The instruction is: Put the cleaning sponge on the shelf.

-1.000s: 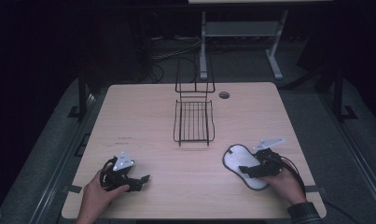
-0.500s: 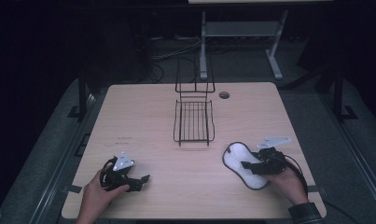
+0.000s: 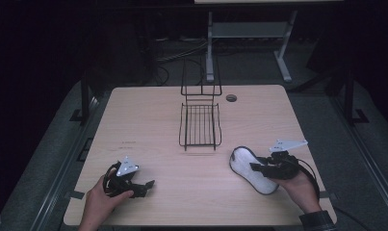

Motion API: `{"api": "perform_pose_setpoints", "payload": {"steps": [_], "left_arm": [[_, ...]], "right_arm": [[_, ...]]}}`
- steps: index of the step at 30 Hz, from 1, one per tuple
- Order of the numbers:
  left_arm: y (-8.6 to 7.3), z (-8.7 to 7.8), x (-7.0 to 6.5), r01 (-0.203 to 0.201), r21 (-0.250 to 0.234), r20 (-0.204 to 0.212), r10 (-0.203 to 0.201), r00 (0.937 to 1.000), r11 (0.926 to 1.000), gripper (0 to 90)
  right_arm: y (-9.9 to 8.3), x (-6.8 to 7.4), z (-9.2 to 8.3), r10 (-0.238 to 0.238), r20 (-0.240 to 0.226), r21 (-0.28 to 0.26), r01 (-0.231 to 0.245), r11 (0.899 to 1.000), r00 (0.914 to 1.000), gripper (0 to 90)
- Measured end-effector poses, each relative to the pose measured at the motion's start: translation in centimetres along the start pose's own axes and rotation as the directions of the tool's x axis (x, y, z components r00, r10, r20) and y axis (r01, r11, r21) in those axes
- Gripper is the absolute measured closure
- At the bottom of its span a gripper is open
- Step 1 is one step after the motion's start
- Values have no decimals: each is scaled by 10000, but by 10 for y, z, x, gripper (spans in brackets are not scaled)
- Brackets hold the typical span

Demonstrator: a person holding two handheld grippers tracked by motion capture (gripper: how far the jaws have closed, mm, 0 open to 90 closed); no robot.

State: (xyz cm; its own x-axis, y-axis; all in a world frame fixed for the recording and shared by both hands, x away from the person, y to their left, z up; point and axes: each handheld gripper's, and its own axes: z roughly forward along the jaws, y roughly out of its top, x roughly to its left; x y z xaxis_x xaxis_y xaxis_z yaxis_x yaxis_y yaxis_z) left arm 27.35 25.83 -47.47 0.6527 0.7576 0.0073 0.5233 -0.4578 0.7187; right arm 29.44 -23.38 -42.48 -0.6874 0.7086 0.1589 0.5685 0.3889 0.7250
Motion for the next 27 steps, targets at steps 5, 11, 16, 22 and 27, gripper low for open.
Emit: {"api": "perform_pose_setpoints", "payload": {"steps": [5, 11, 16, 22, 27], "left_arm": [[0, 0, 0, 5, -3, 1, -5, 10000, 10000, 124], [0, 0, 0, 12, -10, 3, -12, 10000, 10000, 124], [0, 0, 0, 7, -7, 1, -7, 10000, 10000, 124], [0, 0, 0, 13, -10, 3, -13, 10000, 10000, 124], [0, 0, 0, 19, -14, 2, -19, 10000, 10000, 124]], "right_arm": [[2, 3, -3, -29, -98, -23, 29, 10000, 9999, 686], [4, 7, -6, -8, -386, -40, 6, 10000, 9993, 743], [5, 6, -7, 122, -608, 31, -120, 9999, 9981, 778], [6, 5, -11, 142, -525, -169, -151, 9997, 9985, 781], [10, 3, -16, 137, -486, -379, -155, 9992, 9987, 780]]}}
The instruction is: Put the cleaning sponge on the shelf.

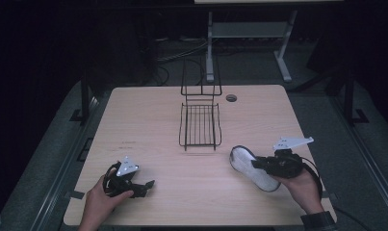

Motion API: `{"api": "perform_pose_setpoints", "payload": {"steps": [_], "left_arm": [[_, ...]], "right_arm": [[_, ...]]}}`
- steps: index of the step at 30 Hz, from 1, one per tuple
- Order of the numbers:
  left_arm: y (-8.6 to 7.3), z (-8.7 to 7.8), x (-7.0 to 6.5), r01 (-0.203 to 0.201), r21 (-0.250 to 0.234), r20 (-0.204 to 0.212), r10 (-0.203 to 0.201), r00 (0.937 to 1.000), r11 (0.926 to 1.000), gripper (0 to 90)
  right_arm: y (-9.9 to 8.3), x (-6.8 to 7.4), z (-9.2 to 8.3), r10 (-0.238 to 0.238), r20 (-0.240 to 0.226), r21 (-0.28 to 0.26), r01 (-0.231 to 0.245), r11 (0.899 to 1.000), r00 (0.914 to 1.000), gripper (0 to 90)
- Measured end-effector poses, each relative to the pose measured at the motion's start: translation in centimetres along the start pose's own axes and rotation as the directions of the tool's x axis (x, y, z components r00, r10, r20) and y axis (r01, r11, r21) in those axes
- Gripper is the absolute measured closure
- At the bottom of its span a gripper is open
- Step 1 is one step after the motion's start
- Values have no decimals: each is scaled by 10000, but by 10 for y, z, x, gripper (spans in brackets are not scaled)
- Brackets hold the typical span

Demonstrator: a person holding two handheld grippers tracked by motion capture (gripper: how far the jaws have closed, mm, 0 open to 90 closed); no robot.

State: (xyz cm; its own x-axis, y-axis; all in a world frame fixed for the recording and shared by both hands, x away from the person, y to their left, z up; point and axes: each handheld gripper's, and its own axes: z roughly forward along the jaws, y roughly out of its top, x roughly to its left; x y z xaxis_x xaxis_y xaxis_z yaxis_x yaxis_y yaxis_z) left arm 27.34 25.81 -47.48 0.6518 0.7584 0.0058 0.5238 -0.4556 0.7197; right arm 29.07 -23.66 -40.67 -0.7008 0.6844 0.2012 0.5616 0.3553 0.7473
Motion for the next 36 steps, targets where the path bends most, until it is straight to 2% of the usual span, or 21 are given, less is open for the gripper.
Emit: {"api": "perform_pose_setpoints", "payload": {"steps": [10, 16, 27, 36], "left_arm": [[0, 0, 0, 16, -10, -1, -16, 10000, 10000, 124], [0, 0, 0, 14, -6, -2, -14, 10000, 10000, 124], [0, 0, 0, 24, -39, -13, -24, 10000, 10000, 124], [0, 0, 0, 20, -33, -12, -20, 10000, 10000, 124]], "right_arm": [[12, -4, -1, -76, 165, -256, 80, 9996, 9998, 779], [28, -9, -1, -146, 81, -571, 150, 9983, 9999, 779], [52, -8, 3, -324, 77, -1005, 330, 9944, 9994, 779], [66, -8, 9, -371, -4, -1241, 368, 9916, 9993, 779]]}}
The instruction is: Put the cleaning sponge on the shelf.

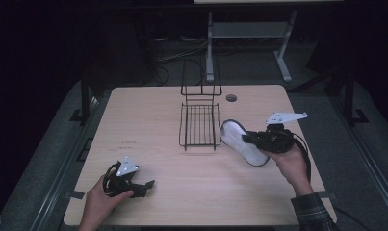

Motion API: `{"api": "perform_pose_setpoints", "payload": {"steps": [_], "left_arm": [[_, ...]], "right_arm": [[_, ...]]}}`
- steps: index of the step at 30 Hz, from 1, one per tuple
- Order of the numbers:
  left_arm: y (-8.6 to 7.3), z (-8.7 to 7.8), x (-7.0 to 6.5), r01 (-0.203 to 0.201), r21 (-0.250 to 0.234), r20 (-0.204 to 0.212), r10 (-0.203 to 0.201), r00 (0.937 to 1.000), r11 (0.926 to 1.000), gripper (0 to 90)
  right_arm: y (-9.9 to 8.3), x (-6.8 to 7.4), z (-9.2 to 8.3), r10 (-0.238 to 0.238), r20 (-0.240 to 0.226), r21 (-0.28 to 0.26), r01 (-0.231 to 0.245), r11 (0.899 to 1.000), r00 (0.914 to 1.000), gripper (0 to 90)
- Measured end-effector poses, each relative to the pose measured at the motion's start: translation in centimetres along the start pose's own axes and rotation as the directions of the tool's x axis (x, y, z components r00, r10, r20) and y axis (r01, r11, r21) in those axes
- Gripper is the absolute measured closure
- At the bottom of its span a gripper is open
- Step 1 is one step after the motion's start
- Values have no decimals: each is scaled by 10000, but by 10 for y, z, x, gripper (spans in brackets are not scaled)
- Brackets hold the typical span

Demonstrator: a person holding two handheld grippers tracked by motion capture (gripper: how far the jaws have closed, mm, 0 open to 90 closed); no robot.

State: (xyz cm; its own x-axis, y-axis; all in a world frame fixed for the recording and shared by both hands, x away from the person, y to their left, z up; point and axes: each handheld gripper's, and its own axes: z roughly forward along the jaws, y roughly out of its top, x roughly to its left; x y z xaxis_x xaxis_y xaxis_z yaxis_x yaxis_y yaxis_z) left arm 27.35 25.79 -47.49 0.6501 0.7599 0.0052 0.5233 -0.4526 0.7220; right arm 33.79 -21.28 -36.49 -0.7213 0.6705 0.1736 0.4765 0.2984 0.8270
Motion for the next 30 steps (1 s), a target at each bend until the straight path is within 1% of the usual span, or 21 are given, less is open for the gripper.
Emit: {"api": "perform_pose_setpoints", "payload": {"steps": [14, 16, 21, 24, 25, 27, 28, 30], "left_arm": [[0, 0, 0, -24, 21, 5, 24, 10000, 10000, 124], [0, 0, 0, -10, 22, 11, 10, 10000, 10000, 124], [0, 0, 0, -3, 21, 15, 3, 10000, 10000, 124], [0, 0, 0, -26, 20, 2, 26, 10000, 10000, 124], [0, 0, 0, -26, 18, 4, 26, 10000, 10000, 124], [0, 0, 0, -11, 19, 5, 11, 10000, 10000, 124], [0, 0, 0, -6, 23, 10, 6, 10000, 10000, 124], [0, 0, 0, -5, 24, 10, 5, 10000, 10000, 124]], "right_arm": [[19, -1, 24, -48, -113, -227, 45, 9997, 9999, 778], [22, -2, 28, -25, -86, -262, 23, 9997, 10000, 778], [30, -2, 36, 42, -186, -385, -49, 9992, 9998, 778], [34, -3, 43, 43, -245, -391, -53, 9992, 9997, 778], [37, -3, 48, 54, -254, -390, -64, 9992, 9997, 778], [38, -3, 50, 64, -273, -398, -75, 9992, 9996, 778], [40, -4, 56, 99, -301, -425, -112, 9990, 9995, 778], [42, -5, 58, 111, -328, -429, -126, 9990, 9994, 778]]}}
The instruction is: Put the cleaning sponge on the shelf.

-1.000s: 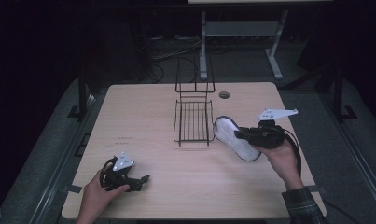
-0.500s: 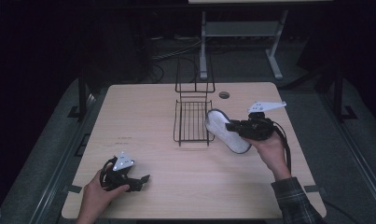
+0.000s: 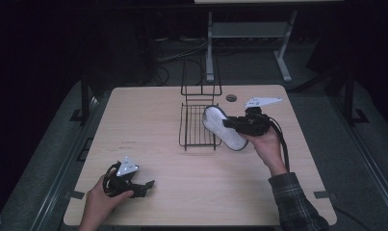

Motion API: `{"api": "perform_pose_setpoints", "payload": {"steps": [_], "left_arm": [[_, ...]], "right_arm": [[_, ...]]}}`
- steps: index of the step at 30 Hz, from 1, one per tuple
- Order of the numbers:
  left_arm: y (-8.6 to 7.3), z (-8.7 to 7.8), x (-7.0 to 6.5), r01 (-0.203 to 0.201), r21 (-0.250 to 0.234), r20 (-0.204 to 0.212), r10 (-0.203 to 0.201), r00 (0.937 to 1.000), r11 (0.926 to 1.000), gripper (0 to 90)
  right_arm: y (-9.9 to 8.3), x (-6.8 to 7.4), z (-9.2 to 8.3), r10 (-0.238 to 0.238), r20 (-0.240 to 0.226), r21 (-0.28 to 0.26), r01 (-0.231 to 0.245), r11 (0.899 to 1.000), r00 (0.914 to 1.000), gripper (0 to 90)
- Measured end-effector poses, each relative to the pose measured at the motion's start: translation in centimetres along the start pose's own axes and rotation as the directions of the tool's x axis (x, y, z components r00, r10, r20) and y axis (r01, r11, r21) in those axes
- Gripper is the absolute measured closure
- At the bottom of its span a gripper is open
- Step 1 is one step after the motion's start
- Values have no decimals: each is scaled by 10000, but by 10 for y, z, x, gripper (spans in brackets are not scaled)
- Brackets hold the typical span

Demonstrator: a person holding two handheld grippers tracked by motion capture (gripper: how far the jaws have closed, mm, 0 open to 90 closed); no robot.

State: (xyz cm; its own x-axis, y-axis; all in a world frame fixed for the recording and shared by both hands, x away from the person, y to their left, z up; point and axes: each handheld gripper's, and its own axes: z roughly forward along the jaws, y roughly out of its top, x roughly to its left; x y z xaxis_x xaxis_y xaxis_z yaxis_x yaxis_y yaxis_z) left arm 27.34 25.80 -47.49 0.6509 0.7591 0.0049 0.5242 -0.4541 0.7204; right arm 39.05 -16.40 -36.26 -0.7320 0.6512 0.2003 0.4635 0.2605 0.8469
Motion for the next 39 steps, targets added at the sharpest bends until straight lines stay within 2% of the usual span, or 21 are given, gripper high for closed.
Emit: {"api": "perform_pose_setpoints", "payload": {"steps": [8, 14, 21, 28, 35, 39], "left_arm": [[0, 0, 0, 0, -5, -1, 0, 10000, 10000, 124], [0, 0, 0, 0, -3, 0, 0, 10000, 10000, 124], [0, 0, 0, -5, -7, 5, 5, 10000, 10000, 124], [0, 0, 0, -11, 1, -6, 11, 10000, 10000, 124], [0, 0, 0, -9, -3, 2, 9, 10000, 10000, 124], [0, 0, 0, -12, -4, 0, 12, 10000, 10000, 124]], "right_arm": [[10, -2, 25, 124, -168, -21, -125, 9999, 9998, 778], [17, -4, 41, 178, -285, 165, -173, 9997, 9994, 776], [17, -9, 64, 465, -309, 453, -450, 9980, 9984, 775], [20, -12, 77, 491, -301, 511, -476, 9976, 9983, 775], [19, -13, 93, 730, -389, 841, -696, 9940, 9966, 773], [21, -14, 99, 547, -339, 901, -515, 9946, 9979, 771]]}}
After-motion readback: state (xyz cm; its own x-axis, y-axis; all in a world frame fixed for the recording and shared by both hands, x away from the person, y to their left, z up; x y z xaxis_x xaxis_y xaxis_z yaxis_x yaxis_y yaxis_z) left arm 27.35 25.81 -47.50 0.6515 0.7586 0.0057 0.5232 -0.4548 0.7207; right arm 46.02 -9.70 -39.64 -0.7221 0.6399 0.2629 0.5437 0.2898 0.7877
